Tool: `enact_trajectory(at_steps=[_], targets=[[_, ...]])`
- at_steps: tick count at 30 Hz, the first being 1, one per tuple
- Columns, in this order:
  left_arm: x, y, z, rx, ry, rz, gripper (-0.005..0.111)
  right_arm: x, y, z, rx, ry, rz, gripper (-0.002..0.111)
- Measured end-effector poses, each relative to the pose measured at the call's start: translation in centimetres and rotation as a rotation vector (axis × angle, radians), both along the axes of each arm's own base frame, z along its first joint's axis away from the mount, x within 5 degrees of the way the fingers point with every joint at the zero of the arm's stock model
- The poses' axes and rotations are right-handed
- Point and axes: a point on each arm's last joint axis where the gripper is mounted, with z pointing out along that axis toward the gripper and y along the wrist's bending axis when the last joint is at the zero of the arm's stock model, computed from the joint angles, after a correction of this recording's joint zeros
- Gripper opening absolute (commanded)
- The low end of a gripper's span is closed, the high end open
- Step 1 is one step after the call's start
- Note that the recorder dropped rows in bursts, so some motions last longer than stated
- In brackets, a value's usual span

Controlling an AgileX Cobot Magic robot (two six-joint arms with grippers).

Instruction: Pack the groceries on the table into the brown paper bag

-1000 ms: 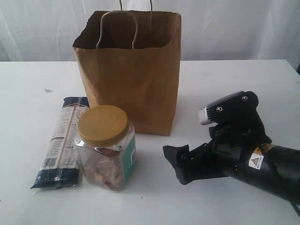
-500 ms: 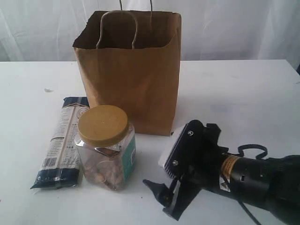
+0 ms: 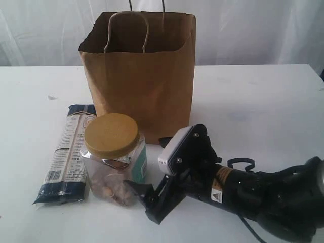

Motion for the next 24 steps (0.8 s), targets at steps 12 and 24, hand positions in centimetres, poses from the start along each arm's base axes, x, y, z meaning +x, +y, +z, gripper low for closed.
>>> enact_trajectory(at_steps=[12,24], targets=[[0.0,0.0,0.0,0.0,0.0,0.0,0.0,2.0,2.4,0.3,-0.003,0.025,0.058,0.099],[0.0,0.0,0.0,0.0,0.0,0.0,0.0,3.0,3.9,-1.3,-0.029,0.044,0.126,0.099]])
